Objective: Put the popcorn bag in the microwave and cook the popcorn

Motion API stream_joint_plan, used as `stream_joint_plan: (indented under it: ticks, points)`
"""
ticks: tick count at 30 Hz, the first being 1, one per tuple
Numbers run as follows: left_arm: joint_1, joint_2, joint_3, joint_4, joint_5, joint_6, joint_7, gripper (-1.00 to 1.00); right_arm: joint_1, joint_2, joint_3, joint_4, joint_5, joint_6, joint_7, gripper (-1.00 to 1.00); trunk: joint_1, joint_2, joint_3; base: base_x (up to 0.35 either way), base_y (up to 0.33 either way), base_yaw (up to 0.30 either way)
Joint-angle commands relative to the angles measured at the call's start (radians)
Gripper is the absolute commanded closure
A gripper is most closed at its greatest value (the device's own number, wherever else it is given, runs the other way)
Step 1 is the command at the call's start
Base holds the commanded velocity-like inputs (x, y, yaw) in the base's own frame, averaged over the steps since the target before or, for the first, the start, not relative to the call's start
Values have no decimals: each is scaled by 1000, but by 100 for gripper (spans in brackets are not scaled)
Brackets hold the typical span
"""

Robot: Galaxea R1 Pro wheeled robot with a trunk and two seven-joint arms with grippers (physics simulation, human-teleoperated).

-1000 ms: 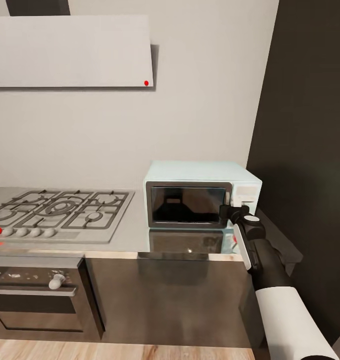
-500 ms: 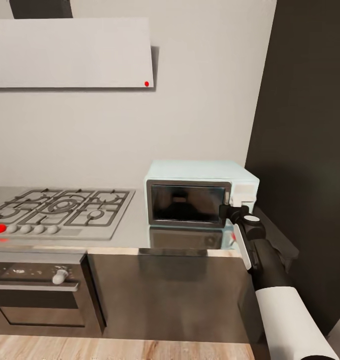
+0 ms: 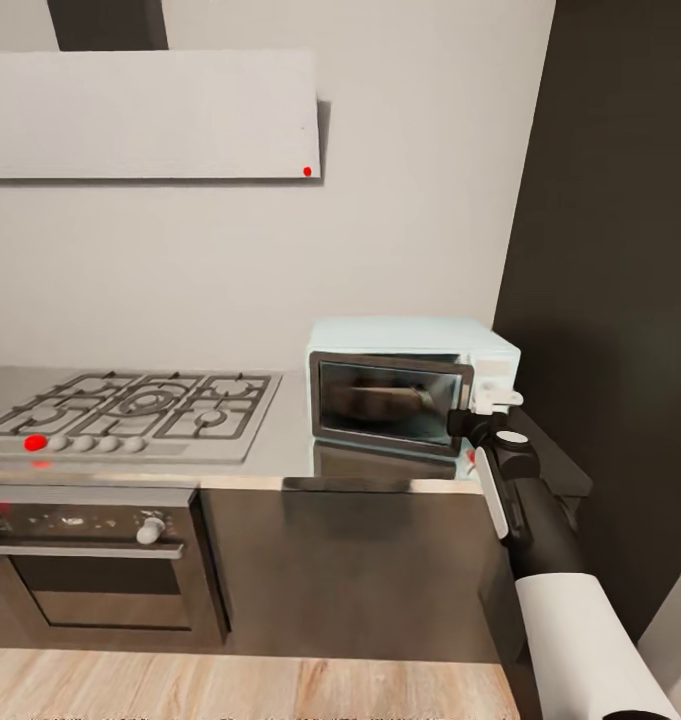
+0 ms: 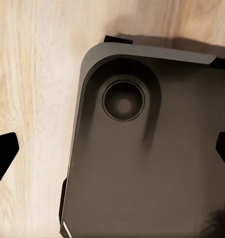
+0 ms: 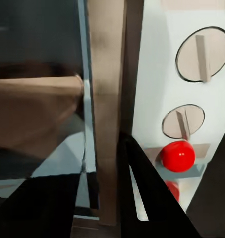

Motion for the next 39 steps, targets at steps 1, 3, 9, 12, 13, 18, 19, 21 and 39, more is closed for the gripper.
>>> stream_joint_plan:
  ticks: [1, 3, 9, 12, 13, 18, 19, 21, 39]
  points:
    - [0, 0, -1, 0, 5, -2, 0, -100, 0, 0, 41, 0, -32, 2, 6, 100, 0, 0, -1, -100, 91, 0]
    - [0, 0, -1, 0, 4, -2, 0, -100, 0, -2, 40, 0, -32, 3, 7, 100, 0, 0, -1, -92, 76, 0]
    - [0, 0, -2, 0, 2, -2, 1, -100, 0, -5, 39, 0, -32, 5, 9, 100, 0, 0, -1, -43, 12, 0]
    - [0, 0, -2, 0, 2, -2, 0, -100, 0, -6, 38, 2, -37, 6, 10, 100, 0, 0, -1, -2, 0, 0]
    - [0, 0, -2, 0, 2, -2, 0, -100, 0, -6, 38, 2, -38, 5, 10, 100, 0, 0, -1, 0, 0, 0]
    - [0, 0, -2, 0, 2, -2, 0, -100, 0, -6, 37, 2, -40, 11, 11, -100, 0, 0, -1, 0, 0, 0]
    - [0, 0, -2, 0, 2, -2, 0, -100, 0, -6, 37, 2, -37, 13, 11, -100, 0, 0, -1, 0, 0, 0]
    - [0, 0, -2, 0, 2, -2, 1, -100, 0, -6, 37, 1, -36, 15, 12, -100, 0, 0, -1, 0, 0, 0]
    - [0, 0, -1, 0, 3, -2, -1, -100, 39, -277, 33, -9, -48, 156, 93, -100, 0, 0, -1, 0, 0, 0]
